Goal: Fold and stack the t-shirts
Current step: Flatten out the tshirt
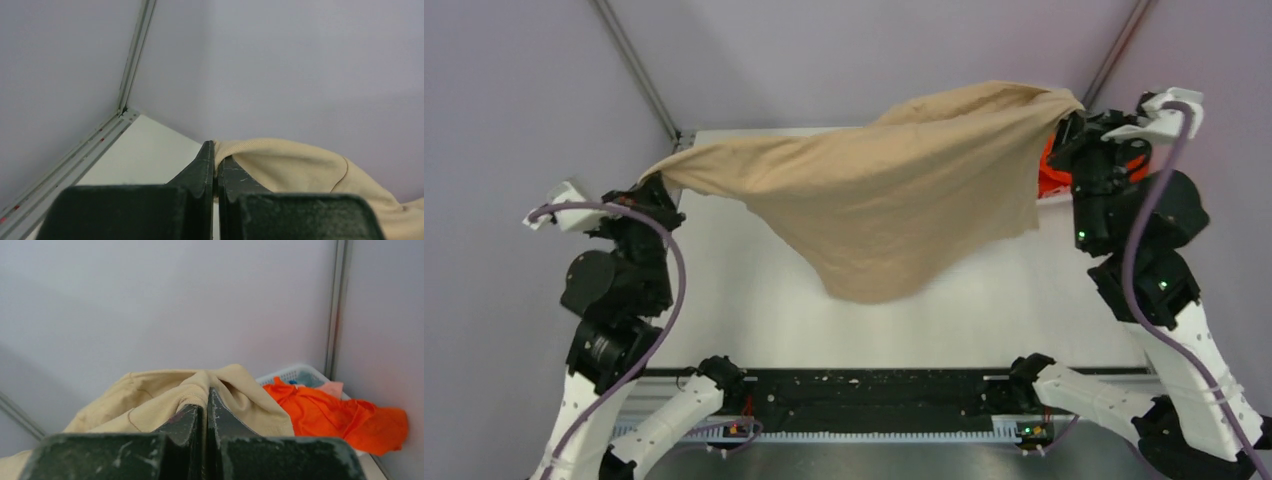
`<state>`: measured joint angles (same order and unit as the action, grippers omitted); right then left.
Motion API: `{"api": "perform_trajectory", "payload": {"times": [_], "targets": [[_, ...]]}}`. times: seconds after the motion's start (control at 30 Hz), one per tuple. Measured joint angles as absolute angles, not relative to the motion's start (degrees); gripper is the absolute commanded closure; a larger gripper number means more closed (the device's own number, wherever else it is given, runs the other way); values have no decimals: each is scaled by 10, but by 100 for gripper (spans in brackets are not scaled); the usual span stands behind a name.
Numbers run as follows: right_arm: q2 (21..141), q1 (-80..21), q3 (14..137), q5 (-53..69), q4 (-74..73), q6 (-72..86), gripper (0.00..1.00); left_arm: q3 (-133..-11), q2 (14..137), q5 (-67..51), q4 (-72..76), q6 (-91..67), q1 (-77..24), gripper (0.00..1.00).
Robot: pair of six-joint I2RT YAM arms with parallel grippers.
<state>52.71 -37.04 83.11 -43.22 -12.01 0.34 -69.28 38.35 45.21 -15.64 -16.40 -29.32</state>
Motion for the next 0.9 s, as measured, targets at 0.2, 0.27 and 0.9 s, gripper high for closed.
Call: {"api": "perform_trajectory", "payload": {"times": [0.2, 0.27, 0.9], "targets": [[508, -370, 978, -316, -190, -4, 100, -759, 322, 392, -170, -146, -293, 100], [508, -370, 1026, -273, -211, 3, 100, -790, 311, 347, -173, -146, -293, 100], [579, -360, 886, -414, -51, -90, 100, -779, 493, 426, -154, -143, -291, 100]]}}
